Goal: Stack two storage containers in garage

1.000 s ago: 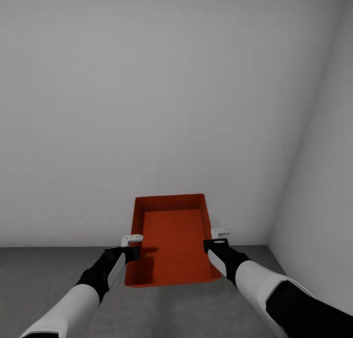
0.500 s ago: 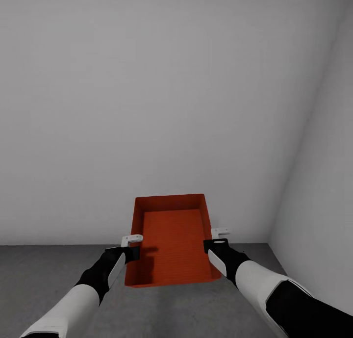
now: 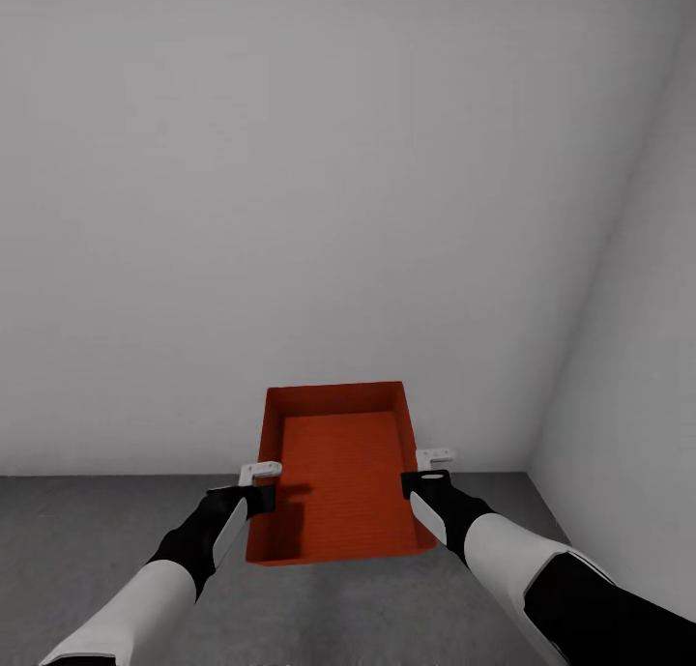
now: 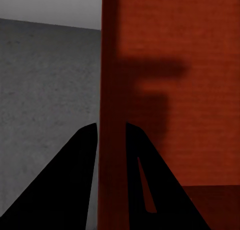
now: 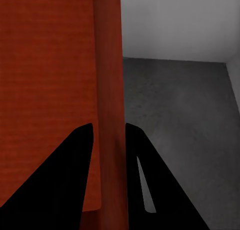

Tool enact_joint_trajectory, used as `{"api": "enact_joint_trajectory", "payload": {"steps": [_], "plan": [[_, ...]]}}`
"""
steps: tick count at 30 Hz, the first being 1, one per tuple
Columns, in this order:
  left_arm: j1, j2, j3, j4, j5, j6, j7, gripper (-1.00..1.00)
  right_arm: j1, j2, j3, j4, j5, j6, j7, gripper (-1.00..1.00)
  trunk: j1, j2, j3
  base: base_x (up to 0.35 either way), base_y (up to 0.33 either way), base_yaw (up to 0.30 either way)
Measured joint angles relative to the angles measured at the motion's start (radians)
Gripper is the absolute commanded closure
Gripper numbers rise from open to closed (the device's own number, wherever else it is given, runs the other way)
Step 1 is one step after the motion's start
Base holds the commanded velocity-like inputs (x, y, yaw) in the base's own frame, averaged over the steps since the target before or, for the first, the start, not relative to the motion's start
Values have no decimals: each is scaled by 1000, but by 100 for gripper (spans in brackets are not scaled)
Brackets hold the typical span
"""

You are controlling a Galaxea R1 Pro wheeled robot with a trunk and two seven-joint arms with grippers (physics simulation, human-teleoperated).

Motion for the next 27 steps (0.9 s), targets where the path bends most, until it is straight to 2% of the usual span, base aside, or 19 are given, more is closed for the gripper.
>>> {"api": "enact_joint_trajectory", "payload": {"steps": [27], "plan": [[0, 0, 0, 6, 1, 1, 0, 100, 0, 0, 11, 3, -15, 1, -1, 100, 104, -189, -128, 0, 0, 0]]}}
